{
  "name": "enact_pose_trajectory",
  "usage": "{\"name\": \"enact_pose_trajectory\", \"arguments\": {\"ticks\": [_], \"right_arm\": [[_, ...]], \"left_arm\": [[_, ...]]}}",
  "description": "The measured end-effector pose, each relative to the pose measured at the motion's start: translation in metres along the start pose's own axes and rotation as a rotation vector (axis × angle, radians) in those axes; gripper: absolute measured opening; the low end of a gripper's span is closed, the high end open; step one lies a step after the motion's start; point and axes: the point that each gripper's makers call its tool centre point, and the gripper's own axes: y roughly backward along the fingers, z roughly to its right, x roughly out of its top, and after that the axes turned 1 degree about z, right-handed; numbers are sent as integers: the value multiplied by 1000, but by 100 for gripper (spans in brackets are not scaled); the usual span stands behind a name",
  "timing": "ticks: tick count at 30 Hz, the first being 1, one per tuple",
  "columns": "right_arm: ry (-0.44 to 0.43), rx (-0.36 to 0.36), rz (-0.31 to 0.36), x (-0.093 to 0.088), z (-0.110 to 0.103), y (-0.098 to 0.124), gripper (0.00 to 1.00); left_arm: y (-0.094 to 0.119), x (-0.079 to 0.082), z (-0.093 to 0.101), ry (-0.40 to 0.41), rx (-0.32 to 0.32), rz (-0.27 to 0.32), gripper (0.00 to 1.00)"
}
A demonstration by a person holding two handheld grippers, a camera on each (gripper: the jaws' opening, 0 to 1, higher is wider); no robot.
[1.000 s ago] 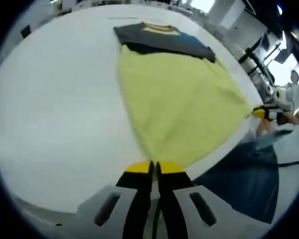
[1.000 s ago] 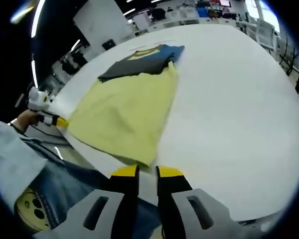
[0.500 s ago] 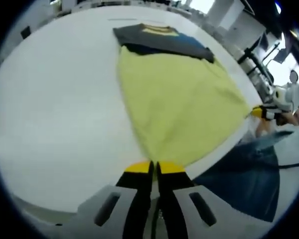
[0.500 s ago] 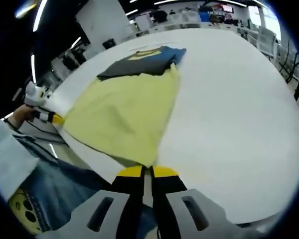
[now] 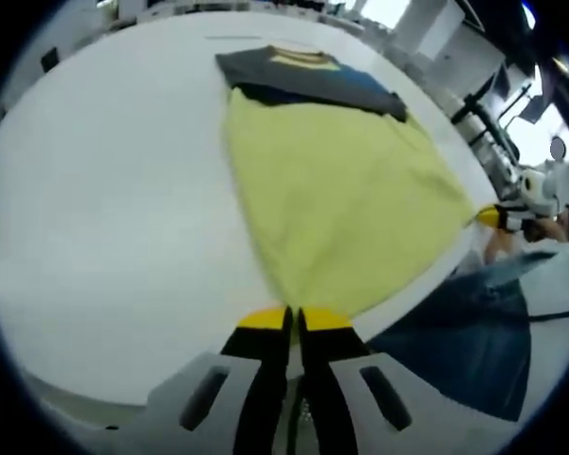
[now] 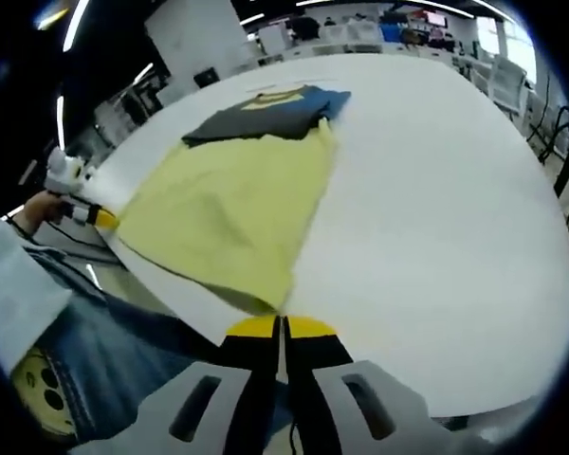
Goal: Fold the garment on the visible template until the final outline fits inside the template.
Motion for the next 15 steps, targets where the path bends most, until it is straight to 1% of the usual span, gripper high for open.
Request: {"name": "enact_pose_trajectory", "arguments": {"ticks": [1, 2, 5, 13, 15], "right_arm": [[-22, 7, 3, 1, -2, 0, 7], [-22, 10, 4, 1, -2, 0, 8], [-15, 5, 3, 3, -2, -1, 7], [-10, 11, 2, 6, -3, -5, 8], [-6, 8, 3, 6, -2, -5, 6]], "left_arm": [[0, 0, 0, 0, 0, 1, 1], [0, 0, 0, 1, 0, 1, 1], [0, 0, 0, 1, 0, -1, 1], [0, 0, 0, 4, -2, -5, 1], [-1, 0, 0, 2, -2, -7, 1]]}}
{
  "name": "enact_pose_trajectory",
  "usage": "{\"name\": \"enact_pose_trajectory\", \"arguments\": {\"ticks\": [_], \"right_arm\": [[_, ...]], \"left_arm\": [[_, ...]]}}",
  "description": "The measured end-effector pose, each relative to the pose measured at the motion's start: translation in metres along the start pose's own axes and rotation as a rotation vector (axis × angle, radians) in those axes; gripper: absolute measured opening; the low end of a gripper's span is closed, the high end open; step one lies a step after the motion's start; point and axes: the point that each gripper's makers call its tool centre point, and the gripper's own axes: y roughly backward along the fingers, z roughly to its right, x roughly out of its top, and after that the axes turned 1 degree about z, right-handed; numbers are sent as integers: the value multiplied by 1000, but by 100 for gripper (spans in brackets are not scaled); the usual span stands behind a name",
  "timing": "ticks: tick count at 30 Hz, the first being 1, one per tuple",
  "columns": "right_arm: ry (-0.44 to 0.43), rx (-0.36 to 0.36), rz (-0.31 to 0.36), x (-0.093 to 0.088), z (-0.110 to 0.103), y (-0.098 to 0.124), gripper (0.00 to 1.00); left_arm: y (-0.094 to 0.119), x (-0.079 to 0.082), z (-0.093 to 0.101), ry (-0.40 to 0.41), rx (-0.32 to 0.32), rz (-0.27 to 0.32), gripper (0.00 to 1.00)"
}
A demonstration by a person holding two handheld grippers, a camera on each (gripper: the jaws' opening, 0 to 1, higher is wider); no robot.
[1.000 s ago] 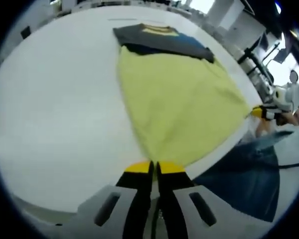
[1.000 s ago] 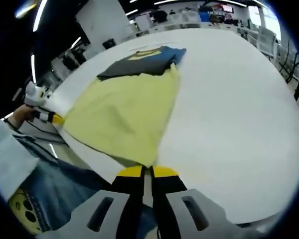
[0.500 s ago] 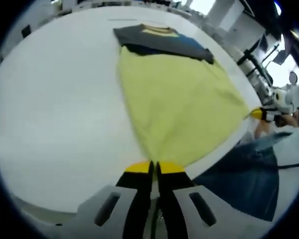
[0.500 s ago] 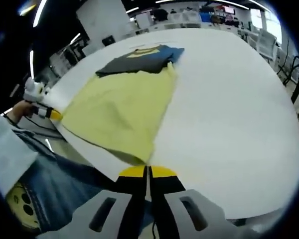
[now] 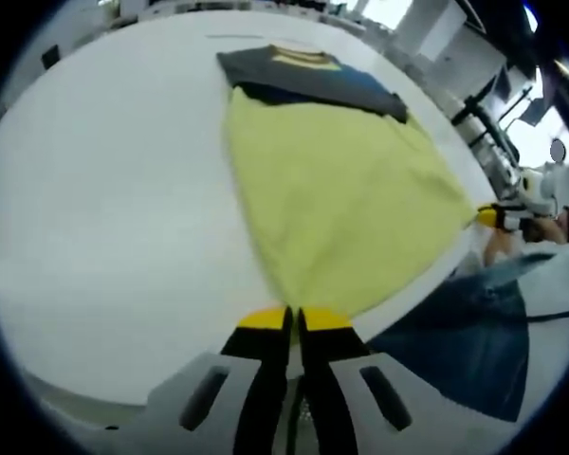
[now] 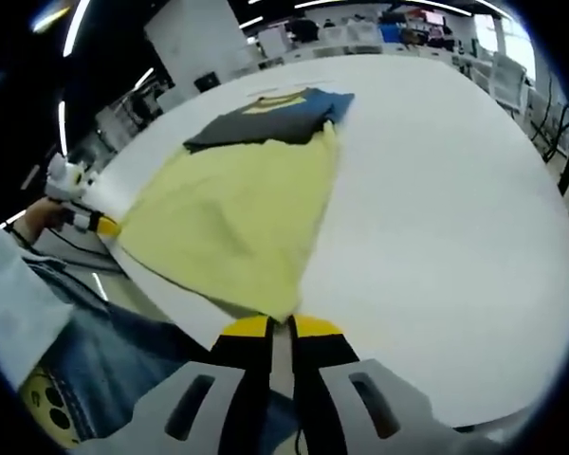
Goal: Fold the garment on the visible template until the final outline fits inside the template.
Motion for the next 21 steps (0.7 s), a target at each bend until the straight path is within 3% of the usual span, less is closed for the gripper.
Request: {"name": "enact_pose_trajectory", "arguments": {"ticks": [7, 21], "right_arm": [[-19, 3, 21, 3, 4, -3, 3], [58, -10, -14, 7, 2, 13, 2]], "left_arm": [[0, 0, 0, 6, -3, -2, 0], [3, 0, 3, -17, 7, -23, 0]]}}
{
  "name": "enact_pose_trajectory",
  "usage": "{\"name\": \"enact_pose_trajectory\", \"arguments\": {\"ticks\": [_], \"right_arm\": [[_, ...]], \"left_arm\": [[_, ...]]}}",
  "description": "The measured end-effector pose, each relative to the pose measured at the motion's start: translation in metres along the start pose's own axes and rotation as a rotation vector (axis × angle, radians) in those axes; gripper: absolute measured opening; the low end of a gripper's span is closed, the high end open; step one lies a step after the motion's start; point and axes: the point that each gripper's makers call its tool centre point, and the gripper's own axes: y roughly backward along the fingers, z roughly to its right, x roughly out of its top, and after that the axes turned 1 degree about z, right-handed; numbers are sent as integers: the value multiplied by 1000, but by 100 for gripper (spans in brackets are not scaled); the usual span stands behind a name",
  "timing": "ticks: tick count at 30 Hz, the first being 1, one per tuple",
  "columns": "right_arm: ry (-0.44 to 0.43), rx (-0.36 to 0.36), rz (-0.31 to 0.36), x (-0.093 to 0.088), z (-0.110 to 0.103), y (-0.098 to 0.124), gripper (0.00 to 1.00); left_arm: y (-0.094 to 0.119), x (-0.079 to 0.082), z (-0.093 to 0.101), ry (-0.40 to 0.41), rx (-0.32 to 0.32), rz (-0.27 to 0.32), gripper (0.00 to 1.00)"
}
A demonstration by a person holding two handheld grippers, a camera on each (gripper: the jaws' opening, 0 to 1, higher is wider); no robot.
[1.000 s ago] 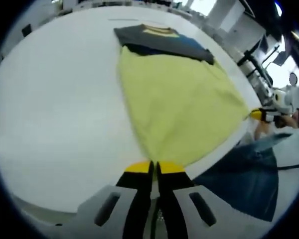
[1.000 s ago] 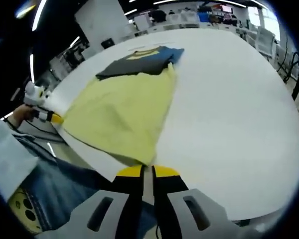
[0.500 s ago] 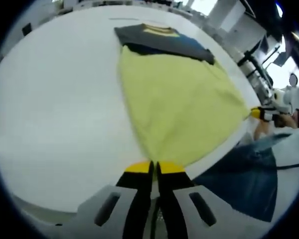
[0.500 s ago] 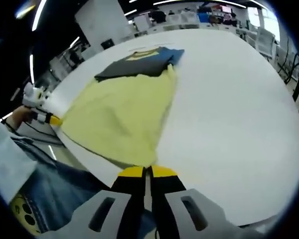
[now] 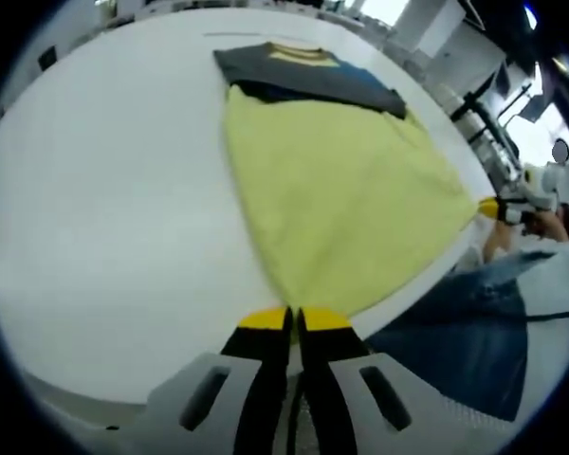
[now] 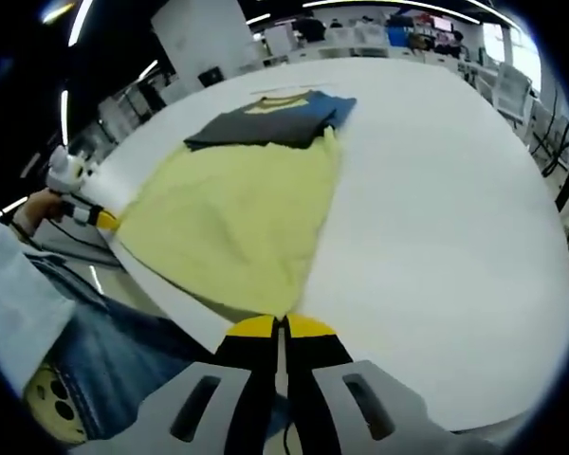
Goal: Fold the garment on the visible template until the final outline fits inside the template.
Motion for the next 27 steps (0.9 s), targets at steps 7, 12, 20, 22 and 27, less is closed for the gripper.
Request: {"name": "enact_pose_trajectory", "arguments": {"ticks": [7, 12, 20, 22, 27], "right_arm": [[57, -1, -21, 7, -5, 7, 2], [95, 8, -40, 9, -8, 13, 2], [125, 18, -44, 18, -13, 26, 2], [130, 19, -49, 17, -13, 26, 2], [148, 37, -77, 15, -20, 32, 2]], "left_arm": [[13, 5, 5, -20, 5, 6, 0], [21, 7, 9, -36, 1, -2, 0], [27, 6, 13, -74, -1, -32, 0], [26, 5, 11, -75, 2, -41, 0], [32, 2, 13, -86, 0, -59, 0]]}}
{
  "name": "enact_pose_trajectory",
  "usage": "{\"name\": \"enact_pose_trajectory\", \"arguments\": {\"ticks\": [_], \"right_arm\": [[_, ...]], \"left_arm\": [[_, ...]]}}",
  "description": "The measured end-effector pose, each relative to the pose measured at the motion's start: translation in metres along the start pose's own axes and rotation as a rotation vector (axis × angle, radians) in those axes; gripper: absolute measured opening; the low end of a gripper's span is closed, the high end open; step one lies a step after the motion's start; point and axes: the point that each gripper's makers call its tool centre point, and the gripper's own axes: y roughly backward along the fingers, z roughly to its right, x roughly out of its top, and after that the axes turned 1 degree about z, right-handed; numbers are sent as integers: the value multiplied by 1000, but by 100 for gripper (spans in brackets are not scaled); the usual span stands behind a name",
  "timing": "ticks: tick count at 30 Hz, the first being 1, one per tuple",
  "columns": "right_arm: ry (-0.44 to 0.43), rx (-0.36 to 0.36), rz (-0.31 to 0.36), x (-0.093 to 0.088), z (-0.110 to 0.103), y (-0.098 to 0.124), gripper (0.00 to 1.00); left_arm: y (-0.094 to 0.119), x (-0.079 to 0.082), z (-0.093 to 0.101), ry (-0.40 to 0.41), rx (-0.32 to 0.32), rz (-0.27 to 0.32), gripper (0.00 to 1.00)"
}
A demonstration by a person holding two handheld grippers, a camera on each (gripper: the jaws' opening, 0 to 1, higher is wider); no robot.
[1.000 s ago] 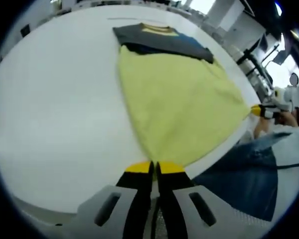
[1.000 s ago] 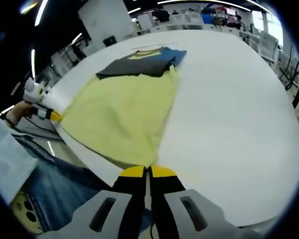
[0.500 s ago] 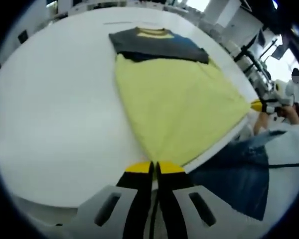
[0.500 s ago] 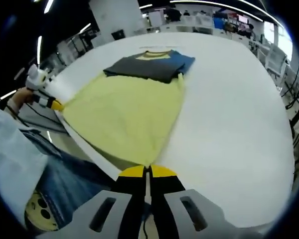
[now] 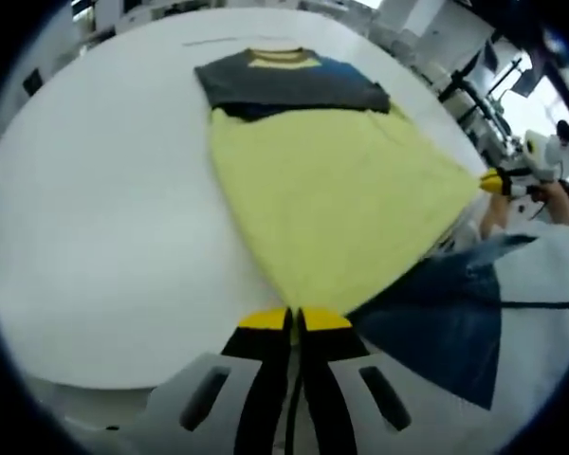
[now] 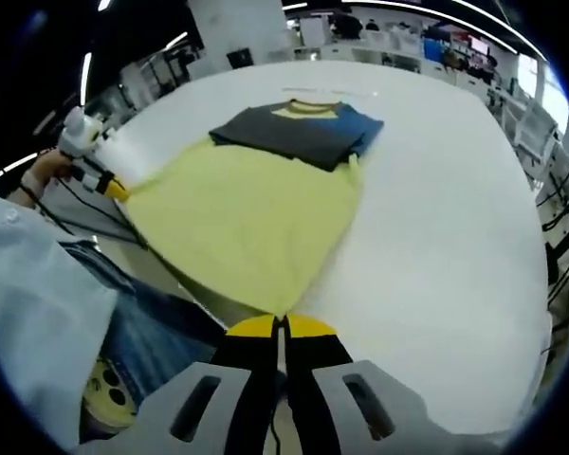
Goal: Fold the garment on the visible template until the final outline fits inside the template.
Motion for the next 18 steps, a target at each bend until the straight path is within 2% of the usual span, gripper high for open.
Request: {"name": "enact_pose_trajectory", "arguments": {"ticks": [8, 18], "right_arm": [[24, 24, -37, 0, -7, 11, 2], [61, 42, -51, 14, -11, 27, 2]], "left_arm": [[8, -6, 3, -12, -23, -44, 0], [22, 1, 10, -59, -9, -59, 0]]}}
